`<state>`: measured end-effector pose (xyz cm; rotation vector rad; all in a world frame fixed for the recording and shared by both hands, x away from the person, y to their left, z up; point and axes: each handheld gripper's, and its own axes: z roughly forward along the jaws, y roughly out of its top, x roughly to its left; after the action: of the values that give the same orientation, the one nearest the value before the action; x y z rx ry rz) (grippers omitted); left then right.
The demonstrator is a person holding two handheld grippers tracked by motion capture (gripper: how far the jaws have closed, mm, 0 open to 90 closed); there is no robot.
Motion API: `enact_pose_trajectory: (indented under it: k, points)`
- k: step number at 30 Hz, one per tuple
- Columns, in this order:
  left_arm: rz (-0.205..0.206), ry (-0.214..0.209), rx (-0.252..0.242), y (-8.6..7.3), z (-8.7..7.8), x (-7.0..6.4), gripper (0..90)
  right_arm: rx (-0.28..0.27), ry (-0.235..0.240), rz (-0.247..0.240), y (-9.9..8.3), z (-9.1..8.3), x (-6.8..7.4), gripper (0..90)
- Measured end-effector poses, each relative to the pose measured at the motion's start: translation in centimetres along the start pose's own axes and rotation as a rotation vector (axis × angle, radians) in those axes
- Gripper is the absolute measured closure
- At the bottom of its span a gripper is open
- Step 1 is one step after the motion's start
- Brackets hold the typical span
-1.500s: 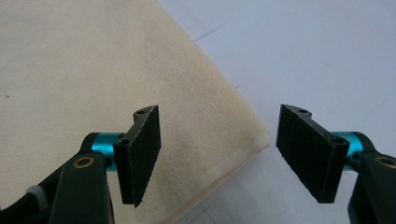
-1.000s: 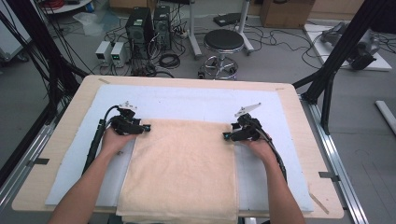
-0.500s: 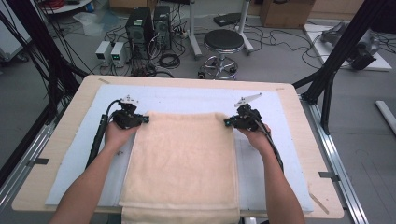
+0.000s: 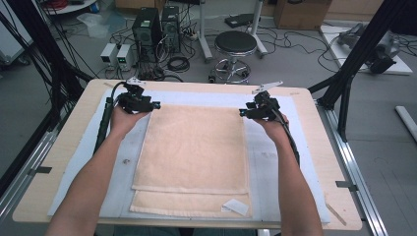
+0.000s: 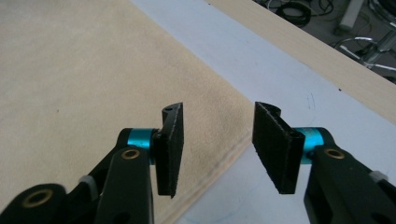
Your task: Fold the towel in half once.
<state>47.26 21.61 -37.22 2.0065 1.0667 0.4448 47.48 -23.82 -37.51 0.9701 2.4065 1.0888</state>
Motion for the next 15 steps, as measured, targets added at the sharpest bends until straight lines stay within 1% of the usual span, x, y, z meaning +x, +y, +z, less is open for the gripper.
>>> enact_pose_trajectory:
  k: [1, 2, 3, 5, 7, 8, 10, 11, 12, 13, 14, 15]
  points:
    - [0.005, -0.002, -0.006, -0.5, -0.3, -0.1, 46.3, -0.011, 0.021, 0.014, -0.3, -0.1, 0.2, 51.2]
    - [0.005, -0.006, -0.020, -1.0, -0.6, -0.2, 46.3, -0.004, 0.033, 0.009, -0.7, -0.2, 0.5, 48.7]
    - [0.007, -0.016, -0.027, -1.5, -0.9, -0.3, 46.3, -0.003, 0.034, 0.000, -0.9, -0.3, 0.8, 46.5]
    - [0.013, -0.027, -0.035, -2.5, -1.5, -0.5, 45.4, -0.005, 0.070, -0.010, -1.4, -0.6, 1.5, 45.0]
    - [0.020, -0.043, -0.056, -3.3, -2.3, -0.8, 44.7, -0.007, 0.073, -0.028, -1.8, -1.1, 2.4, 43.5]
    - [0.030, -0.050, -0.066, -3.8, -2.7, -1.0, 44.3, -0.010, 0.083, -0.039, -2.0, -1.4, 2.7, 43.0]
    - [0.049, -0.064, -0.083, -4.6, -3.5, -1.3, 43.7, -0.031, 0.086, -0.058, -2.5, -2.0, 3.5, 42.3]
    - [0.053, -0.072, -0.080, -5.0, -3.9, -1.5, 43.7, -0.034, 0.091, -0.062, -2.7, -2.3, 3.9, 42.0]
    - [0.066, -0.079, -0.066, -5.2, -4.2, -1.6, 42.9, -0.034, 0.096, -0.072, -2.9, -2.5, 4.4, 41.2]
    - [0.079, -0.071, -0.068, -5.6, -4.6, -1.9, 40.9, -0.035, 0.091, -0.081, -3.2, -2.7, 4.8, 40.8]
    - [0.082, -0.072, -0.074, -5.9, -5.0, -2.1, 40.6, -0.032, 0.090, -0.086, -3.5, -3.0, 5.2, 40.3]
    - [0.079, -0.080, -0.081, -6.2, -5.4, -2.2, 40.1, -0.036, 0.090, -0.079, -3.8, -3.2, 5.5, 39.6]
